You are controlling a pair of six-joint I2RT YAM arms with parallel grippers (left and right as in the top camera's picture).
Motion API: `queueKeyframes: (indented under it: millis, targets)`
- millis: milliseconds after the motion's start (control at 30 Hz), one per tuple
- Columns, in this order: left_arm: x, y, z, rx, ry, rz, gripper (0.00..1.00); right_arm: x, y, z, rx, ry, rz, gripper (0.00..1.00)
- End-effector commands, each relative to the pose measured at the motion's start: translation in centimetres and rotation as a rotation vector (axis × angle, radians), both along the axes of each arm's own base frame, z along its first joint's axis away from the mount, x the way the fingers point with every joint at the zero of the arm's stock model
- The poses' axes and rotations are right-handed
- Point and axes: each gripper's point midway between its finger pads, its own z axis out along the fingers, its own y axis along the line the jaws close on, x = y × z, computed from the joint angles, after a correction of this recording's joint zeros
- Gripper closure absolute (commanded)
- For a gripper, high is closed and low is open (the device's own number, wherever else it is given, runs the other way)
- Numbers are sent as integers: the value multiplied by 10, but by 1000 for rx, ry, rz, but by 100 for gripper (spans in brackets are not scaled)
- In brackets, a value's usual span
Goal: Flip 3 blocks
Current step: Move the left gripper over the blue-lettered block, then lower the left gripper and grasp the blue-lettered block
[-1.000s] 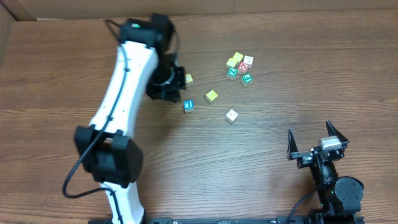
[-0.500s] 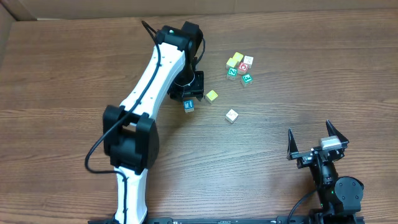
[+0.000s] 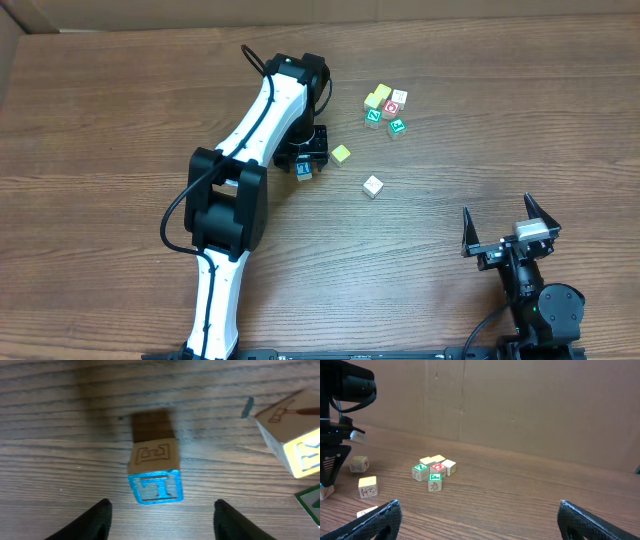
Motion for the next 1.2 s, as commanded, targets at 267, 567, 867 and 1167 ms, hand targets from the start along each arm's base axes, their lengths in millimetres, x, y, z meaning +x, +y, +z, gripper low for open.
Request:
queueKeyframes:
  millis: [267,567,867,1167]
  targets:
    - [7,5,-14,65,-46,48,40,0,0,-3,-3,-1,2,0]
    - [19,8,54,45,-220,62,37,0,0,-3,-3,-1,2,0]
    - [7,-5,121,41,-382,22,35,0,0,-3,-3,-1,2,0]
    - [-4,4,61,69,-290,52,34,0,0,-3,-3,-1,2,0]
